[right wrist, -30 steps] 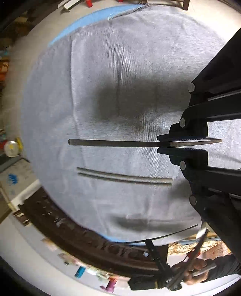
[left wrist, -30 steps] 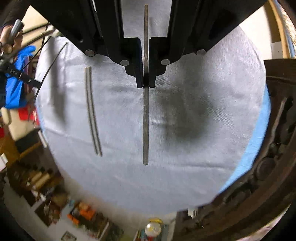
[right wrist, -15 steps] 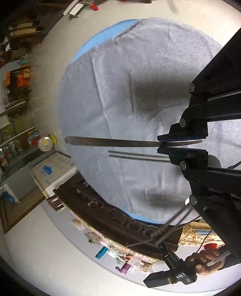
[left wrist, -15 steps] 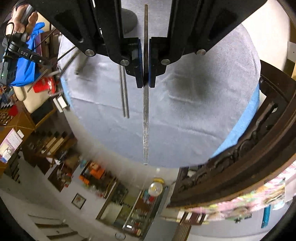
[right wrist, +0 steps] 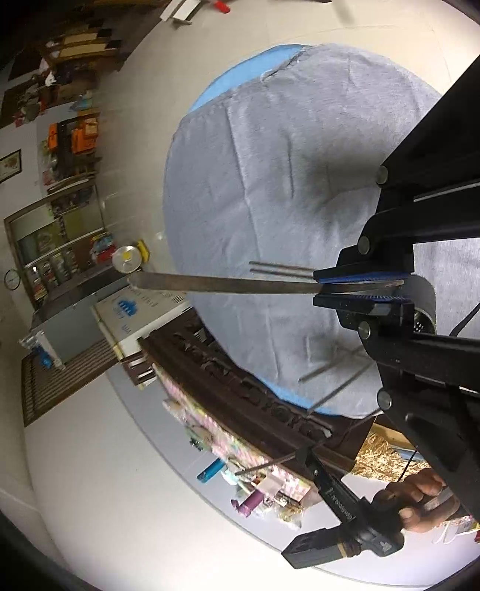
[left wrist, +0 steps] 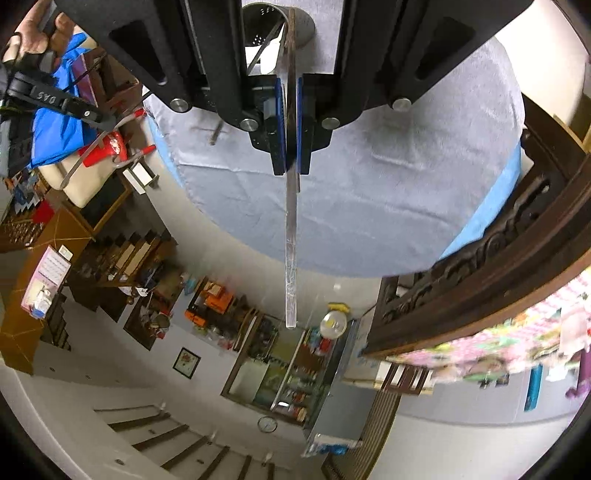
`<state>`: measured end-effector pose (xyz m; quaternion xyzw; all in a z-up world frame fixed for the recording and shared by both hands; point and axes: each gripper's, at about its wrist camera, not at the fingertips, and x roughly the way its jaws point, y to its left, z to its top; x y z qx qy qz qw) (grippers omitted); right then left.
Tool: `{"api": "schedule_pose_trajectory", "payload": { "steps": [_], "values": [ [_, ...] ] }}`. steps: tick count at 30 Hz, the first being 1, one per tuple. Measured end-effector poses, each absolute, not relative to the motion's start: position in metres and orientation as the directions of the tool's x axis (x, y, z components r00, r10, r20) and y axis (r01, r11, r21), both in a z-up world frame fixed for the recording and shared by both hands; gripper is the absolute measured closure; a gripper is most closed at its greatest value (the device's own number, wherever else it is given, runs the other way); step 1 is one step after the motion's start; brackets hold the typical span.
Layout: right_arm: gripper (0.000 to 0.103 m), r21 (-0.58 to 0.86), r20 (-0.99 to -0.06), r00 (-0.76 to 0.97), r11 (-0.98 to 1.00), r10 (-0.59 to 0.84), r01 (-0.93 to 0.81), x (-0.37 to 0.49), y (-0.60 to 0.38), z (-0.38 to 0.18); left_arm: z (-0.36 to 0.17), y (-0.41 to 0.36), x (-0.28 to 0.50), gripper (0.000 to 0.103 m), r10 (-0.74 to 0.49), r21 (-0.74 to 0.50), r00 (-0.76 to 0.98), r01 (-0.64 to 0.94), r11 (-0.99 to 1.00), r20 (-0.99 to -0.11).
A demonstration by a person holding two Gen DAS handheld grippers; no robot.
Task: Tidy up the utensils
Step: 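Lift both chopsticks upright and carry them over the black holder, then lower both chopsticks into the black holder beside the other utensils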
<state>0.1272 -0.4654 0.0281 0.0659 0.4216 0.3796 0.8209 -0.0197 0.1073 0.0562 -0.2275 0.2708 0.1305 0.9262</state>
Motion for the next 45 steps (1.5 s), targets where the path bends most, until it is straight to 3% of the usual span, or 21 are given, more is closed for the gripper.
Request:
{"api": "schedule_pose_trajectory", "payload": {
  "steps": [31, 45],
  "values": [
    [0.096, 0.435, -0.579, 0.335, 0.629, 0.744, -0.644, 0.089, -0.447, 0.052, 0.058, 0.072, -0.003, 0.097, 0.131, -0.295, 0.828, -0.336, 0.894, -0.545],
    [0.096, 0.429, -0.565, 0.326, 0.607, 0.758, -0.669, 0.081, -0.445, 0.059, 0.064, 0.078, -0.008, 0.097, 0.109, -0.35, 0.86, -0.314, 0.883, -0.498]
  ]
}}
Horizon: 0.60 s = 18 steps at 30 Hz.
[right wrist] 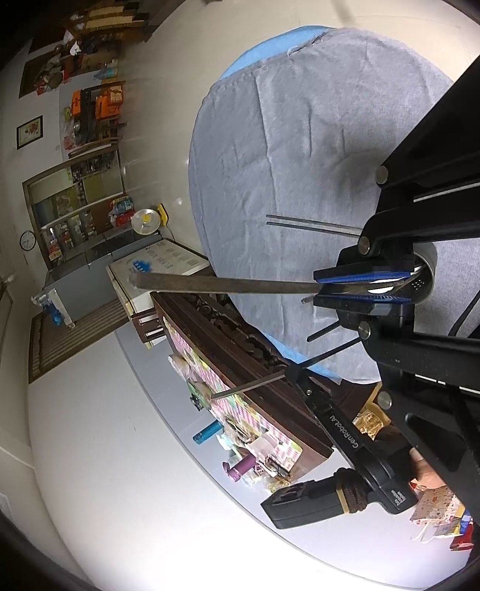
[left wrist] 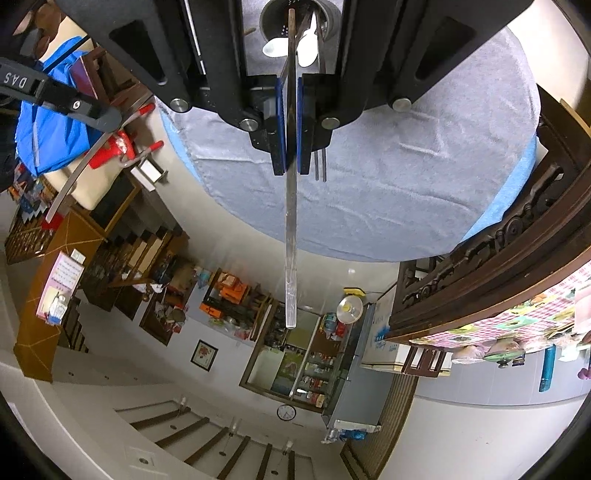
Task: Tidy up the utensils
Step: 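Lower both chopsticks into the black holder beside the other utensils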
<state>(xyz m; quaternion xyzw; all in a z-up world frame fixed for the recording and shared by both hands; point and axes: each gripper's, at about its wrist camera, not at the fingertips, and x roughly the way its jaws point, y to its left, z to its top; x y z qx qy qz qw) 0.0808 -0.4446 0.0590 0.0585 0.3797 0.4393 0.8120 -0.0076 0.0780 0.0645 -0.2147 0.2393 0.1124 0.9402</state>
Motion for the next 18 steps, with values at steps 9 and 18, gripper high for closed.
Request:
{"api": "schedule_pose_trajectory", "payload": {
  "steps": [9, 18],
  "values": [
    [0.096, 0.408, -0.604, 0.316, 0.624, 0.732, -0.667, 0.082, -0.431, 0.036, 0.047, 0.077, -0.005, 0.097, 0.12, -0.35, 0.863, -0.321, 0.88, -0.491],
    [0.096, 0.396, -0.66, 0.283, 0.642, 0.696, -0.657, 0.084, -0.413, 0.0, 0.021, 0.07, 0.004, 0.097, 0.113, -0.33, 0.835, -0.332, 0.884, -0.539]
  ]
}}
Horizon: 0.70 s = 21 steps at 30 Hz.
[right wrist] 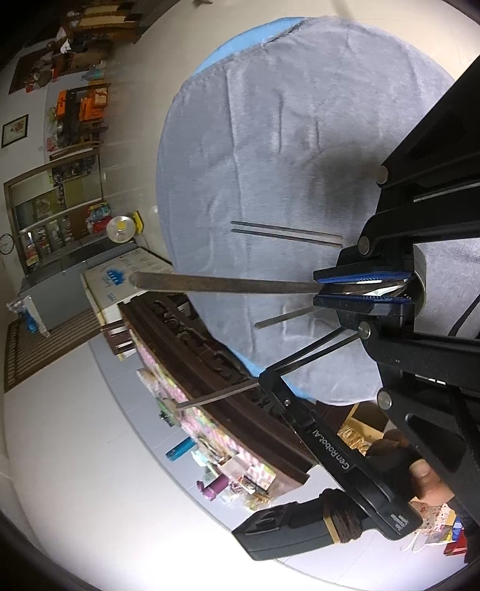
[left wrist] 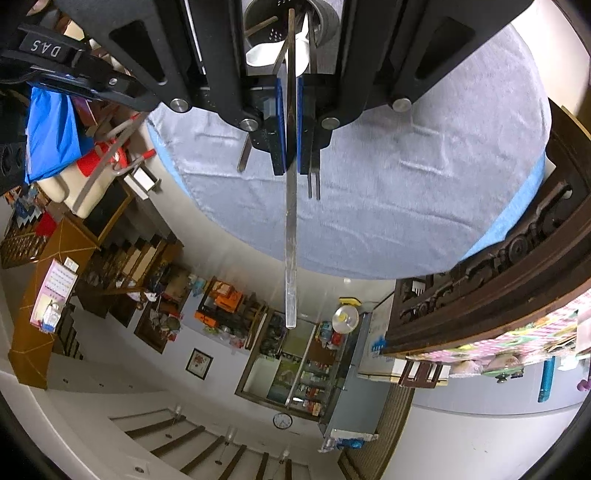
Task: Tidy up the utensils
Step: 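Lower both chopsticks into the black holder beside the other utensils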
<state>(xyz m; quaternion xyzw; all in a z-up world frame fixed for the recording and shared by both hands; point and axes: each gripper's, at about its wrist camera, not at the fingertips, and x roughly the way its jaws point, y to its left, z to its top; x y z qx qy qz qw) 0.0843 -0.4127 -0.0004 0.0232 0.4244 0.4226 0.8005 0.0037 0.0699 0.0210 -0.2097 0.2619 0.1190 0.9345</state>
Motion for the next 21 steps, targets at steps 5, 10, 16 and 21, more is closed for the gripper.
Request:
{"api": "schedule_pose_trajectory", "payload": {
  "steps": [5, 10, 16, 21],
  "values": [
    [0.096, 0.393, -0.683, 0.261, 0.644, 0.682, -0.656, 0.084, -0.406, -0.016, 0.012, 0.062, 0.006, 0.097, 0.104, -0.31, 0.824, -0.322, 0.894, -0.556],
    [0.096, 0.392, -0.7, 0.244, 0.646, 0.672, -0.655, 0.082, -0.402, -0.027, 0.006, 0.052, 0.006, 0.097, 0.1, -0.29, 0.818, -0.311, 0.905, -0.566],
    [0.096, 0.393, -0.711, 0.231, 0.648, 0.664, -0.653, 0.08, -0.401, -0.035, 0.002, 0.045, 0.005, 0.097, 0.097, -0.273, 0.811, -0.303, 0.913, -0.576],
    [0.096, 0.396, -0.716, 0.225, 0.649, 0.661, -0.649, 0.079, -0.401, -0.038, 0.0, 0.042, 0.005, 0.097, 0.096, -0.265, 0.806, -0.301, 0.916, -0.584]
  ]
}}
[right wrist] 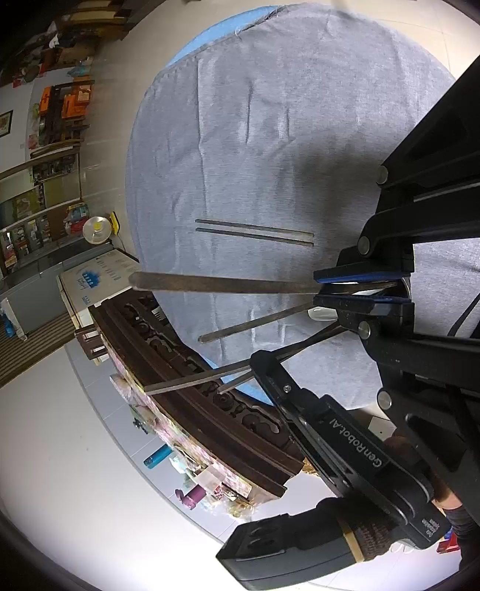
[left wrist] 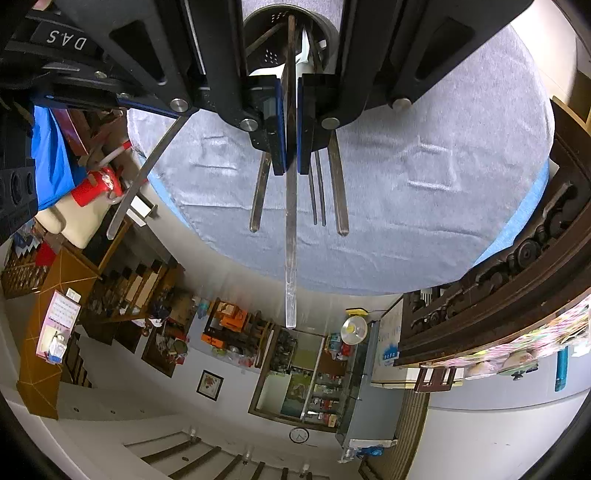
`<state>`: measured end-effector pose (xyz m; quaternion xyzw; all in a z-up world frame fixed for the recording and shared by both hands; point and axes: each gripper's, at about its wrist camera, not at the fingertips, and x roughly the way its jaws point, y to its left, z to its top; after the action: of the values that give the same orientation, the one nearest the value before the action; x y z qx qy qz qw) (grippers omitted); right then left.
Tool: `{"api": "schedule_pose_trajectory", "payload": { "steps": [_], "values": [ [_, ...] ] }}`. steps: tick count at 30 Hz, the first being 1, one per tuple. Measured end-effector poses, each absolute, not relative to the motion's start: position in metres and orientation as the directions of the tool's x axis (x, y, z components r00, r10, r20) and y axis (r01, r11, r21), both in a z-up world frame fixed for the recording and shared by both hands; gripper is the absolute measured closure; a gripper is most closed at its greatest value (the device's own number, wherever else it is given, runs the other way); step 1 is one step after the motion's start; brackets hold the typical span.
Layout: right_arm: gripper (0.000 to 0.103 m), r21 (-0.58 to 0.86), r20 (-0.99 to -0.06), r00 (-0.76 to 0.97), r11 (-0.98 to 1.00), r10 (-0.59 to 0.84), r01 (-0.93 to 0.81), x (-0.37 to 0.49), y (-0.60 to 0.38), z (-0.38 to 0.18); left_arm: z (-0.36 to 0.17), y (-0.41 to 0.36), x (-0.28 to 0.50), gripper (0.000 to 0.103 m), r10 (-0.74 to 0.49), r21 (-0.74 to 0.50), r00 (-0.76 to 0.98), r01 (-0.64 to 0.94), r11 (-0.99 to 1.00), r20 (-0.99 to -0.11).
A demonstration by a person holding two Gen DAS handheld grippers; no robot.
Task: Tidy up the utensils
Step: 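Lower both chopsticks into the black holder beside the other utensils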
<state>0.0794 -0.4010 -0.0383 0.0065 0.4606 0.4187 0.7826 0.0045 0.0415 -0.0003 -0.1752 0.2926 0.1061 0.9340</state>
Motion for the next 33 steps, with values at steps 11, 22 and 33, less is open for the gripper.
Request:
{"api": "schedule_pose_trajectory", "payload": {
  "steps": [11, 22, 33],
  "values": [
    [0.096, 0.4, -0.723, 0.214, 0.65, 0.657, -0.645, 0.079, -0.399, -0.043, -0.004, 0.04, 0.002, 0.097, 0.102, -0.257, 0.808, -0.301, 0.919, -0.581],
    [0.096, 0.409, -0.729, 0.199, 0.65, 0.655, -0.64, 0.081, -0.398, -0.051, -0.007, 0.038, 0.002, 0.097, 0.097, -0.245, 0.796, -0.296, 0.923, -0.598],
    [0.096, 0.414, -0.734, 0.191, 0.653, 0.651, -0.635, 0.083, -0.399, -0.055, -0.007, 0.035, 0.001, 0.097, 0.091, -0.246, 0.79, -0.296, 0.923, -0.607]
  ]
}}
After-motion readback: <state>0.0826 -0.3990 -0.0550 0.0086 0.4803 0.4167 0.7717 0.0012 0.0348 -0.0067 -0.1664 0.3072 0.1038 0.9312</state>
